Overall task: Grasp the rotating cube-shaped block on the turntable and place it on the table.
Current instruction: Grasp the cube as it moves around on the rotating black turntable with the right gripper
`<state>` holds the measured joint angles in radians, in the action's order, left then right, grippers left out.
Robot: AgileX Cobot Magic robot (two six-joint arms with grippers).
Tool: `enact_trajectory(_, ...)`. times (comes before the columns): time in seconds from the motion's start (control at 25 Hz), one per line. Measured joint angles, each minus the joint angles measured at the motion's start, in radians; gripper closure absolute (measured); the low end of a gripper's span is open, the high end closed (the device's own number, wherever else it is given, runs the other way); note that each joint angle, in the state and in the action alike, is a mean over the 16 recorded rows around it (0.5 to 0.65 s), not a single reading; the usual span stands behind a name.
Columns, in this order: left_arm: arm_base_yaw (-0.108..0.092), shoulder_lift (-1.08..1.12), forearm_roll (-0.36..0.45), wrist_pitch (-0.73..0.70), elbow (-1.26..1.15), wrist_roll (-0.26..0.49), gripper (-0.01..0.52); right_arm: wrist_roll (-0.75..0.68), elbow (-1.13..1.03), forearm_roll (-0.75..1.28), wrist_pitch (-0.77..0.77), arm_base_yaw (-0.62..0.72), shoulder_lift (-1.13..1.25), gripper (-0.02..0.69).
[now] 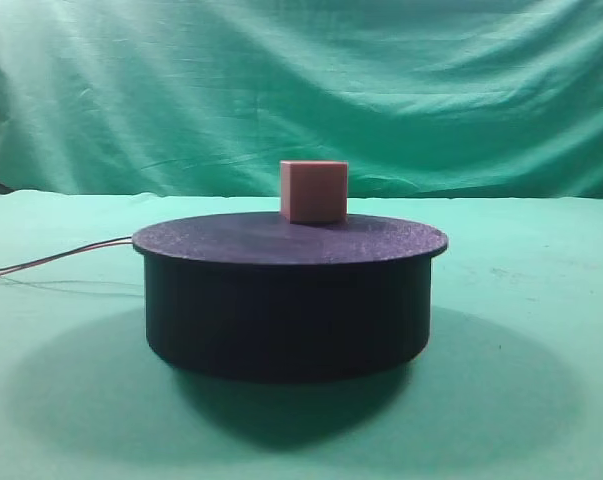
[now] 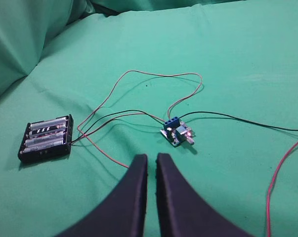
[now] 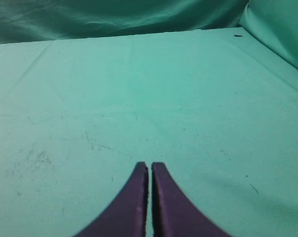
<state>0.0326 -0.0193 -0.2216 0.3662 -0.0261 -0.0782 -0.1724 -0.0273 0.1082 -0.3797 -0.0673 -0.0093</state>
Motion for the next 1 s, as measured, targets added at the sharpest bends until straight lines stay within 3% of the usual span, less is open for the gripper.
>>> enact_trajectory(0.64,0.000,0.000,0.000,0.000,0.000,0.000,0.514,0.000,0.000,0.018,0.010,0.000,0.000,0.665)
enact_trajectory(1.0,0.000,0.000,0.000,0.000,0.000,0.000,0.514,-0.043,-0.001,0.060,0.237,0.000,0.000,0.665)
